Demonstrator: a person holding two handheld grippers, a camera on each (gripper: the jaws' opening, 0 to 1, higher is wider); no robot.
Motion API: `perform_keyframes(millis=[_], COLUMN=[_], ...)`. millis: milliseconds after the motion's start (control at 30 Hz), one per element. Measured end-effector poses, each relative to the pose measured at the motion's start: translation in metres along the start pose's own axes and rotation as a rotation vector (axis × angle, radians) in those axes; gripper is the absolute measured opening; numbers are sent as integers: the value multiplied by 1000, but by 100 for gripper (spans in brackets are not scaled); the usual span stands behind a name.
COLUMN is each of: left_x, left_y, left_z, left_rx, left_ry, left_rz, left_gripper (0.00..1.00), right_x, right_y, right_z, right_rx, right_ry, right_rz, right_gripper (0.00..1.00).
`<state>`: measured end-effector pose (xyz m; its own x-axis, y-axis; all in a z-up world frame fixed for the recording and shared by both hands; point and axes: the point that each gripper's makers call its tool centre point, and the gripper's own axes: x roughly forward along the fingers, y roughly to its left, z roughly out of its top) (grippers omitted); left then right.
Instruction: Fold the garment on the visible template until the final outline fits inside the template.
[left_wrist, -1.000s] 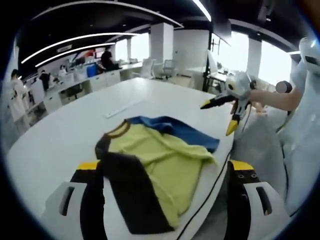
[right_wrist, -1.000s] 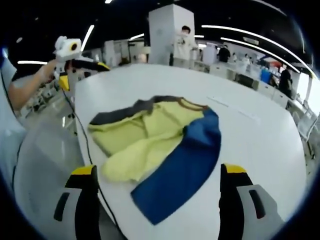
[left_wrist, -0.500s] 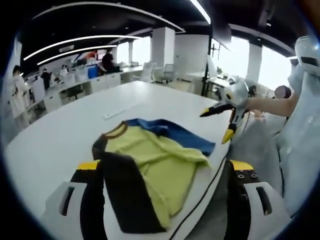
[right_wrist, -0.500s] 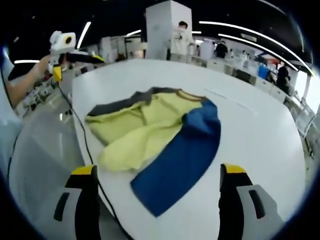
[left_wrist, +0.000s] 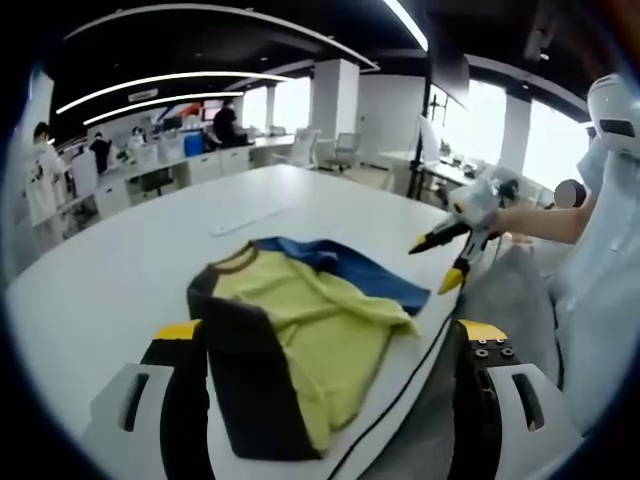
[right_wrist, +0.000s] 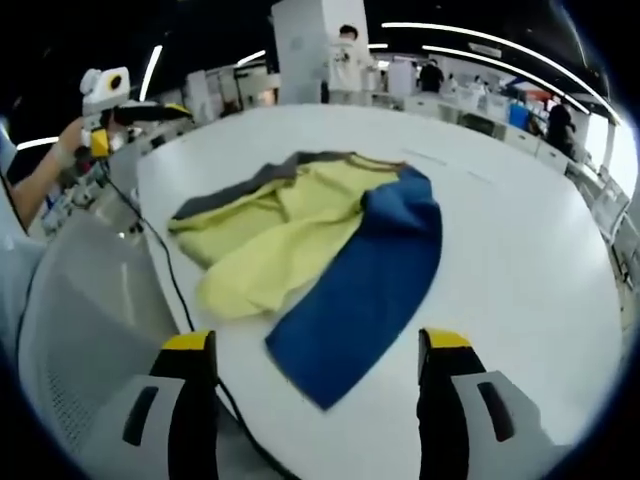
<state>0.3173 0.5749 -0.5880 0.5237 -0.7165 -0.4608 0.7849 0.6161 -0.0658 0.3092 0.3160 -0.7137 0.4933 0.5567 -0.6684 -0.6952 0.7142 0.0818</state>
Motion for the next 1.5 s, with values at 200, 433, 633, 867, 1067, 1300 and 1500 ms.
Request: perform_keyframes(millis=[200, 433, 633, 867, 1067, 1300, 1500], left_x=[0, -1, -1, 0, -1, 0, 1], left_y=[-5, -7, -10, -13, -11, -11, -13], left_z=[-2, -5, -4, -4, -3, -2, -2], left_rx=[-12, -17, -22, -21, -26, -22, -22], left_ry=[-3, 5, -3, 1, -4, -1, 4], left_rz=[-9, -11, -15, -25, -19, -20, -27], left_gripper=[100, 100, 100, 100, 100, 100, 100], right_x=[0, 1, 1, 4, 5, 8, 11], right_y=[6, -1, -7, -4, -7, -6, -5], right_z=[-12, -29, -37, -54, -61, -62, -60], right_rx=[55, 101, 145, 174, 195, 196, 186], right_ry=[41, 93, 107, 146, 154, 164, 163], right_rz=[22, 3, -30, -22, -28, -23, -19], right_gripper=[63, 46, 32, 27, 21, 15, 13])
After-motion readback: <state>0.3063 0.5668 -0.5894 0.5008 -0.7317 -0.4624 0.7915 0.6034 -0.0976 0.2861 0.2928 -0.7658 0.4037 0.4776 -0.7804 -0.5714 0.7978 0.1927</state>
